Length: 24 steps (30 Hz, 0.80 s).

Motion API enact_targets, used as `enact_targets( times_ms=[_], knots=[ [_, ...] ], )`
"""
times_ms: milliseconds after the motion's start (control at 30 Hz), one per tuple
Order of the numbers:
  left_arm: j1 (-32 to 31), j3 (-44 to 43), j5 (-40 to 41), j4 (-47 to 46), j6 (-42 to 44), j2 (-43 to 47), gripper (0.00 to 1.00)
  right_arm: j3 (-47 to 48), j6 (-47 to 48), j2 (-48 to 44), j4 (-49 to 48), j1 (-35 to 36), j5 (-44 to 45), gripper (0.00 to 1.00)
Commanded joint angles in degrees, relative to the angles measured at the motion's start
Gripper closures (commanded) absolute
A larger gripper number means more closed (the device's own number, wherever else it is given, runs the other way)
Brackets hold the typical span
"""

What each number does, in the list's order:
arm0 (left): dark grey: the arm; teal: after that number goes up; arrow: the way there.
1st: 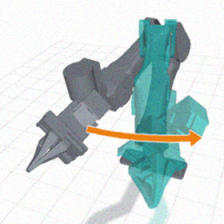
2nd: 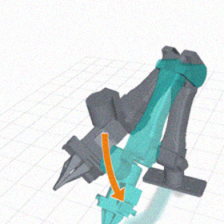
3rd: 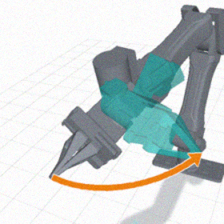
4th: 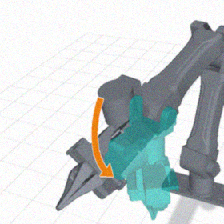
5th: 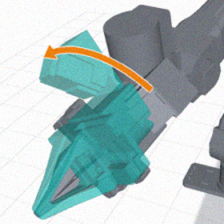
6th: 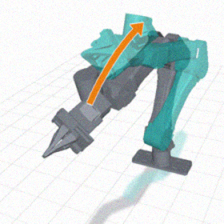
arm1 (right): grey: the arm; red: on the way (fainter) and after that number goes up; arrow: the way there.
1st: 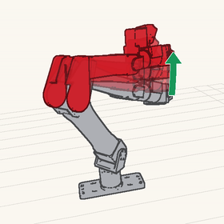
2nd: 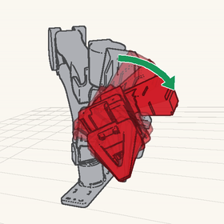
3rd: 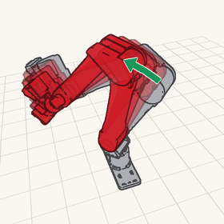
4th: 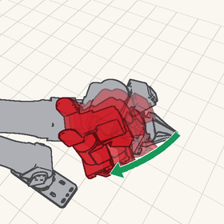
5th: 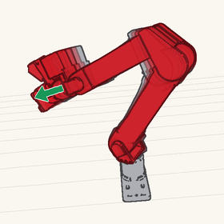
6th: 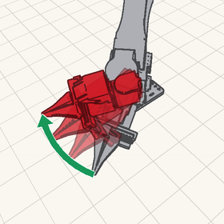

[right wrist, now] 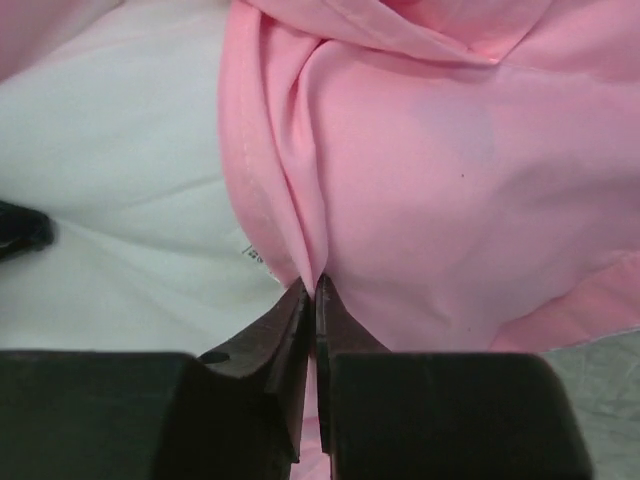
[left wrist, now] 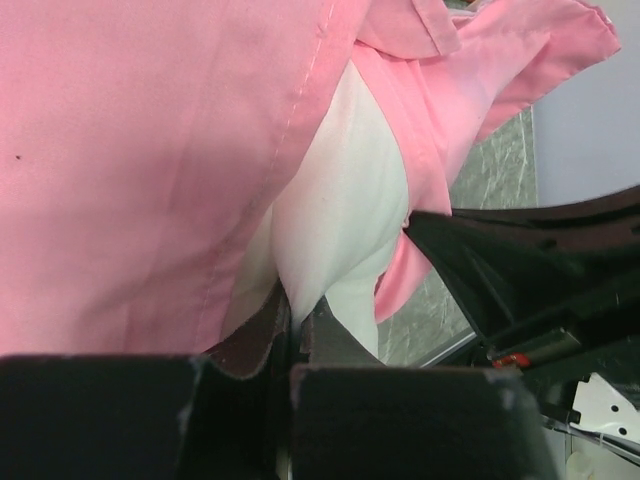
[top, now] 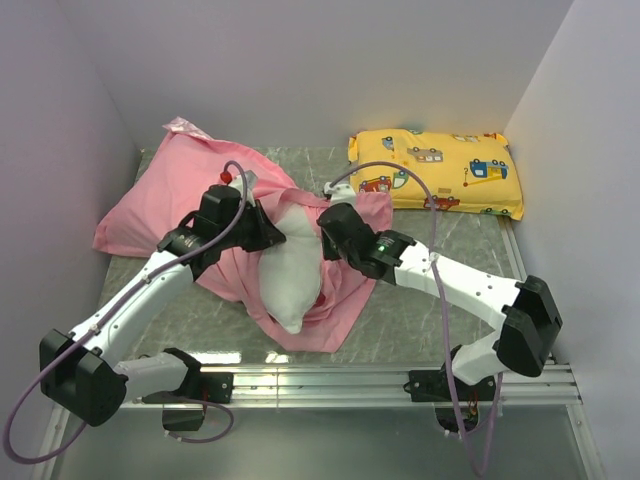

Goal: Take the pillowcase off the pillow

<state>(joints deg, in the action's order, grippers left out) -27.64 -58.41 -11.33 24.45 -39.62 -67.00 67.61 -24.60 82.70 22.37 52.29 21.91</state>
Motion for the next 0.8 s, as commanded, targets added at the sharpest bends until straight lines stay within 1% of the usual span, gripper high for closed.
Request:
enact_targets(
  times_ms=[0,33,133,167,200,233,267,400,500,533,600,633,667,700,733,767],
  knots=[
    [0.0,-0.7,-0.8,-3.6,0.2,1.1,1.0,2.2,0.0,0.3,0.7,-2.6,2.5,0.96],
    [0.0,0.0,-0.3,-2.9,0.2,1.8,1.0,1.8,-0.1,0.1,0.8,-5.0,2.9,1.0],
    [0.0,0.9,0.6,-1.3,1.0,4.1,1.0,0.2,-0.6,-1.9,0.5,-10.4,2.7,1.0],
    [-0.1,1.6,0.6,-0.2,1.4,4.8,1.0,-0.9,-0.4,-2.8,0.0,-14.7,2.0,1.0],
    [0.0,1.9,0.9,0.4,1.8,5.6,1.0,-1.3,-0.3,-3.0,-0.1,-16.5,2.1,1.0],
    [0.0,2.0,1.0,1.1,2.9,6.7,1.0,-1.3,-0.4,-2.9,0.0,-18.5,2.2,1.0],
    [0.0,2.1,0.9,2.9,3.6,7.3,0.99,-1.1,-0.3,-2.3,0.0,-22.0,2.2,1.0],
    [0.0,2.7,-0.2,4.3,4.0,10.7,1.0,-1.1,-0.5,1.2,-3.0,-27.8,-1.9,1.0],
    [0.0,1.6,-0.8,4.7,3.1,12.6,1.0,-0.7,-1.4,5.8,-5.8,-30.9,-8.6,1.0],
    [0.0,1.0,-1.3,4.0,2.5,13.3,1.0,-1.0,-1.5,6.5,-9.2,-31.1,-14.1,1.0],
    [-0.1,0.1,-4.5,1.4,0.5,13.7,0.99,-2.9,-2.3,8.1,-16.0,-31.1,-20.6,1.0],
    [0.0,-0.7,-6.0,-2.2,-0.4,13.8,0.99,-3.0,-2.9,9.0,-17.9,-31.0,-28.6,1.0],
    [-0.1,-0.9,-7.7,-4.3,-1.2,13.9,0.99,-2.9,-4.1,11.1,-19.9,-30.7,-32.5,1.0],
    [-0.3,-1.2,-9.7,-6.6,-3.2,14.1,1.0,-2.8,-4.9,12.3,-24.1,-30.2,-35.4,1.0],
    [-0.4,-1.8,-10.8,-11.0,-4.1,14.0,0.99,-2.8,-5.7,13.5,-25.8,-29.2,-38.1,1.0],
    [-0.5,-2.1,-11.6,-12.8,-4.9,14.0,1.0,-2.2,-7.0,15.7,-27.7,-28.5,-42.3,1.0]
  ],
)
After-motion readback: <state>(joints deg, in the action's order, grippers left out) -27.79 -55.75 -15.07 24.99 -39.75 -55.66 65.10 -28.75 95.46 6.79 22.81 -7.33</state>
